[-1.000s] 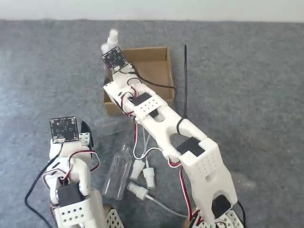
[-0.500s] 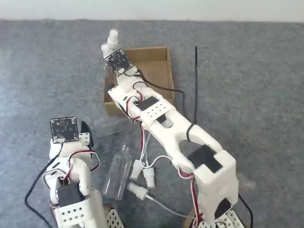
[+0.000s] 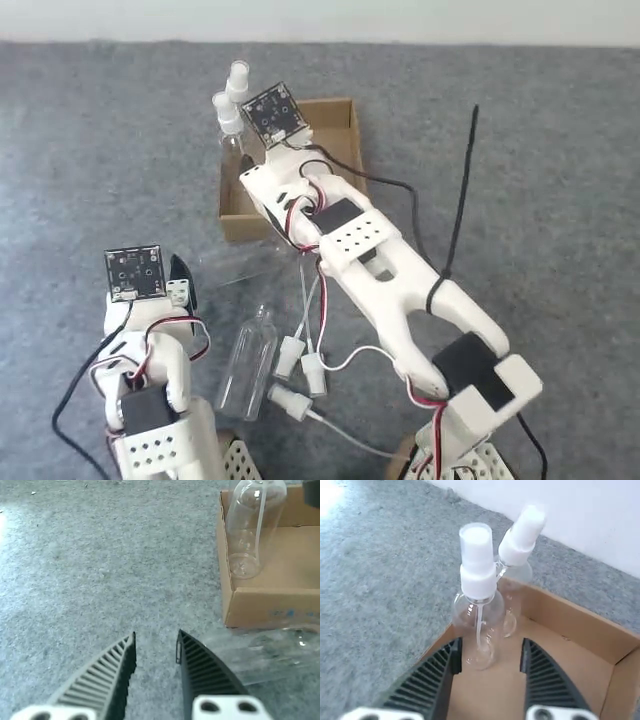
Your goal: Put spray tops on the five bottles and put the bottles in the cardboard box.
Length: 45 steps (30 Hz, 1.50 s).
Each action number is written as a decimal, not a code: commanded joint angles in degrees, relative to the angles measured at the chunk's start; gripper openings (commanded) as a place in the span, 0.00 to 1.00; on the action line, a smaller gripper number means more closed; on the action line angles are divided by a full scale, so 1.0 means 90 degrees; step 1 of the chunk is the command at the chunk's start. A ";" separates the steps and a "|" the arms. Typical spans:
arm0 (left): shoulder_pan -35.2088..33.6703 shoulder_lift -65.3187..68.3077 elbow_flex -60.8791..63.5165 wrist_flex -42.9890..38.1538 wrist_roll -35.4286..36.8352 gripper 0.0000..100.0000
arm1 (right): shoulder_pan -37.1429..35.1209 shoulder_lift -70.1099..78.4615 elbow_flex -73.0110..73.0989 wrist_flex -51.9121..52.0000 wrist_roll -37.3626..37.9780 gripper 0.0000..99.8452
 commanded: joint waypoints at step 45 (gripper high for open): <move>0.0020 -0.0078 0.0044 -0.0010 -0.0322 0.28 | 0.0620 -0.4811 -0.0098 0.7604 -0.0039 0.11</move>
